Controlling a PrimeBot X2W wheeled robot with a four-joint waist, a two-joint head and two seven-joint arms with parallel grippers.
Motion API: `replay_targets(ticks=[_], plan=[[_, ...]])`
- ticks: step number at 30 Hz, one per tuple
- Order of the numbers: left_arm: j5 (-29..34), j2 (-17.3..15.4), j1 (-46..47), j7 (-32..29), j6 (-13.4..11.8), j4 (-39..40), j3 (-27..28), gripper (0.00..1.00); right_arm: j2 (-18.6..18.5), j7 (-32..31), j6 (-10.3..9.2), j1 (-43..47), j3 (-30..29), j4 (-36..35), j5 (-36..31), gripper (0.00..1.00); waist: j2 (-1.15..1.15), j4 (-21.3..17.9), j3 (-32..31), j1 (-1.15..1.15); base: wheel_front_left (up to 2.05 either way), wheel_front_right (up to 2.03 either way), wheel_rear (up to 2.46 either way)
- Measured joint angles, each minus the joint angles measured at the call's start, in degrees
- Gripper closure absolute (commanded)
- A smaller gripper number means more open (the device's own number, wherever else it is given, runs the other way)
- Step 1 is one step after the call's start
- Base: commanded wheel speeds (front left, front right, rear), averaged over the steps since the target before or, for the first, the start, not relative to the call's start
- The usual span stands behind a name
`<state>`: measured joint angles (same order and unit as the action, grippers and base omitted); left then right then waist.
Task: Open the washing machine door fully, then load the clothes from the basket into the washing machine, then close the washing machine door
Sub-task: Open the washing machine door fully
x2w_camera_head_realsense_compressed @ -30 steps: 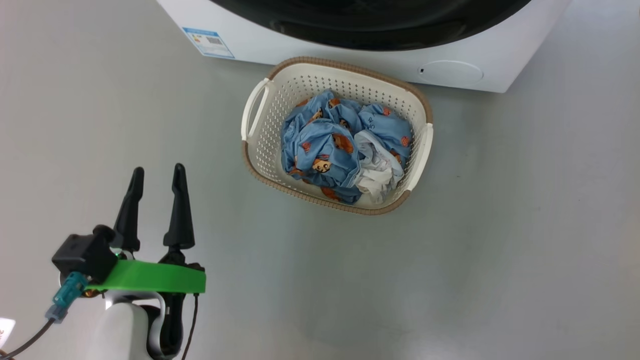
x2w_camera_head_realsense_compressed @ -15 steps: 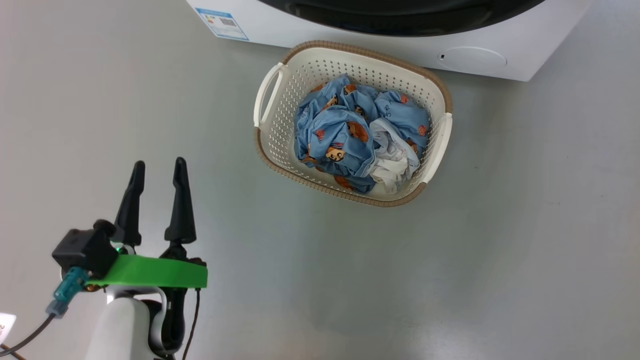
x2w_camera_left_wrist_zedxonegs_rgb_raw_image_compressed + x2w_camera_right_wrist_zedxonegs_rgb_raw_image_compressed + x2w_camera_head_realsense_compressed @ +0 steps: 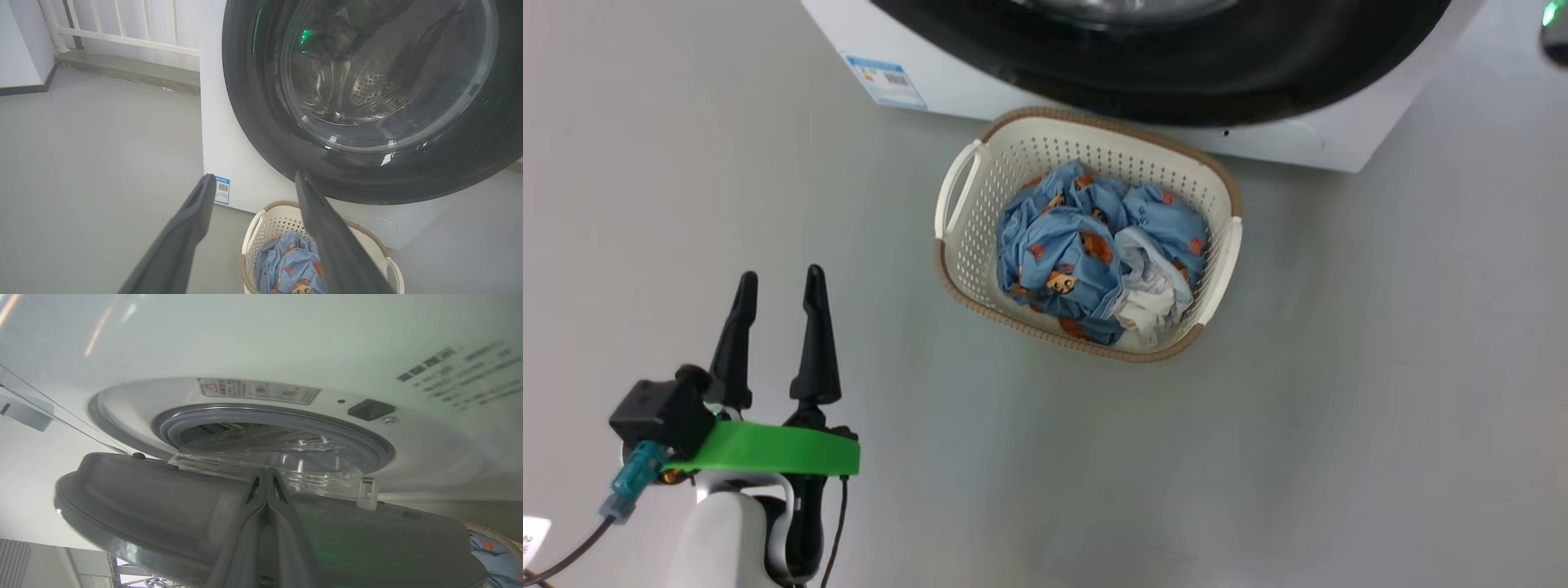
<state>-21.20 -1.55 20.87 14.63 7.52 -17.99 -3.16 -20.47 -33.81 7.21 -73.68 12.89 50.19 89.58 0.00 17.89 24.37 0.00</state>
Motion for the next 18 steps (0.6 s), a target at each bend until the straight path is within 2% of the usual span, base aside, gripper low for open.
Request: replay_targets(ticks=[9, 18], plan=[[0.7, -0.3, -1.8, 0.0, 0.0, -0.6, 0.3, 0.00, 2.3, -4.4, 0.00, 7.0, 1.6, -1.0, 0.7, 1.00, 0.00, -1.2, -4.0, 0.00, 0.00, 0.00, 0.00], [2.5, -1.5, -4.3, 0.0, 0.0, -1.3, 0.3, 0.00, 4.0, -7.6, 0.00, 14.8, 2.1, -2.2, 2.1, 1.00, 0.00, -0.8, -9.3, -0.01, 0.00, 0.00, 0.00]])
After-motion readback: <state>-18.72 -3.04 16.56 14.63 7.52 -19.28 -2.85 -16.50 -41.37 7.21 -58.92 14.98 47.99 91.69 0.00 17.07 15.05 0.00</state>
